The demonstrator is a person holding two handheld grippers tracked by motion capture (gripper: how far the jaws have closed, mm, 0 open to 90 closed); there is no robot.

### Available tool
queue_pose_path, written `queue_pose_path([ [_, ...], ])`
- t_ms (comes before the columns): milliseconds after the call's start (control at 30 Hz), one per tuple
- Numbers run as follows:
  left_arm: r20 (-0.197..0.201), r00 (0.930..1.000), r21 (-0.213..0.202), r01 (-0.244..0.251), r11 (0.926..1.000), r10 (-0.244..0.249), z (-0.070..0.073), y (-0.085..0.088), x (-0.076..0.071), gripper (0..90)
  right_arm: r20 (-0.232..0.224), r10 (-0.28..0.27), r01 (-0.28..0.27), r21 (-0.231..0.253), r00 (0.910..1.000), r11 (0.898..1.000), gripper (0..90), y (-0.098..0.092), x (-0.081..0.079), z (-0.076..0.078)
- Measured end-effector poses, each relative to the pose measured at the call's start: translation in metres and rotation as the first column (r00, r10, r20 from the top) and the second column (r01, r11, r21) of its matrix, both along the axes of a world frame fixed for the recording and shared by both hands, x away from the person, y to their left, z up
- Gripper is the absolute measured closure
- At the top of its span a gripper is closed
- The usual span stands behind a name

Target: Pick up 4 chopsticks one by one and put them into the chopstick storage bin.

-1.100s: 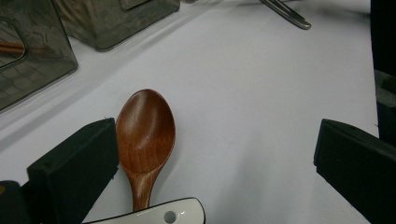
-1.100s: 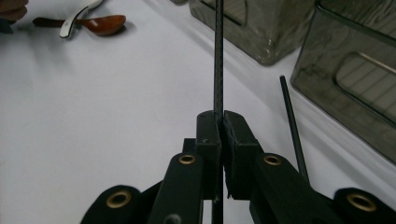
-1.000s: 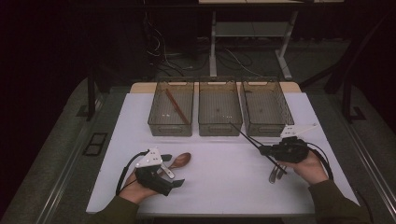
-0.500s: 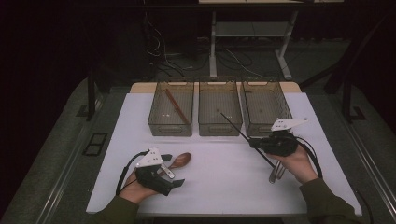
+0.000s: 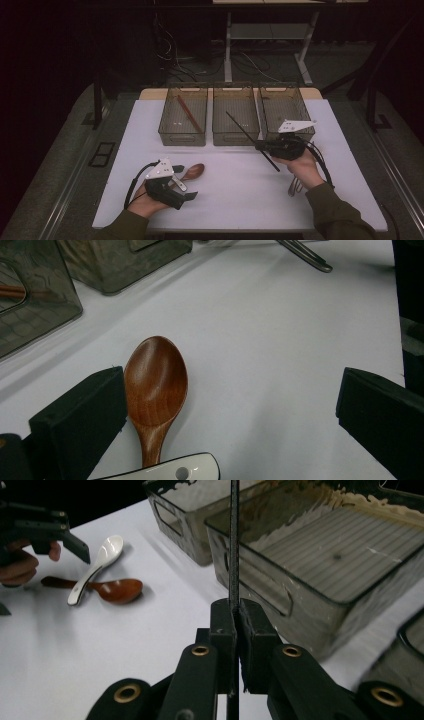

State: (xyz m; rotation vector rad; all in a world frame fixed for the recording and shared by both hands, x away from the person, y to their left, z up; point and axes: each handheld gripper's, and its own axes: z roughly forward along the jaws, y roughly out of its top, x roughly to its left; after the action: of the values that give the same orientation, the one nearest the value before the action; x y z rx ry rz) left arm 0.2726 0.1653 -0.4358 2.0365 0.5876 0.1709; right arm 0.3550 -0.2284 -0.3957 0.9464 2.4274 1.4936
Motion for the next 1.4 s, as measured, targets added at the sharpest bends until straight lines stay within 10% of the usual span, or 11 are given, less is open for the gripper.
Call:
queue_pose_path([
  [1400, -0.003, 1.0000, -0.016, -0.001, 0.9999, 0.001, 0.001, 0.001, -0.001, 0.0, 0.108, -0.027, 0.013, 0.124, 0.9938, 0.992, 84.8, 0.112, 0.064, 0.045],
])
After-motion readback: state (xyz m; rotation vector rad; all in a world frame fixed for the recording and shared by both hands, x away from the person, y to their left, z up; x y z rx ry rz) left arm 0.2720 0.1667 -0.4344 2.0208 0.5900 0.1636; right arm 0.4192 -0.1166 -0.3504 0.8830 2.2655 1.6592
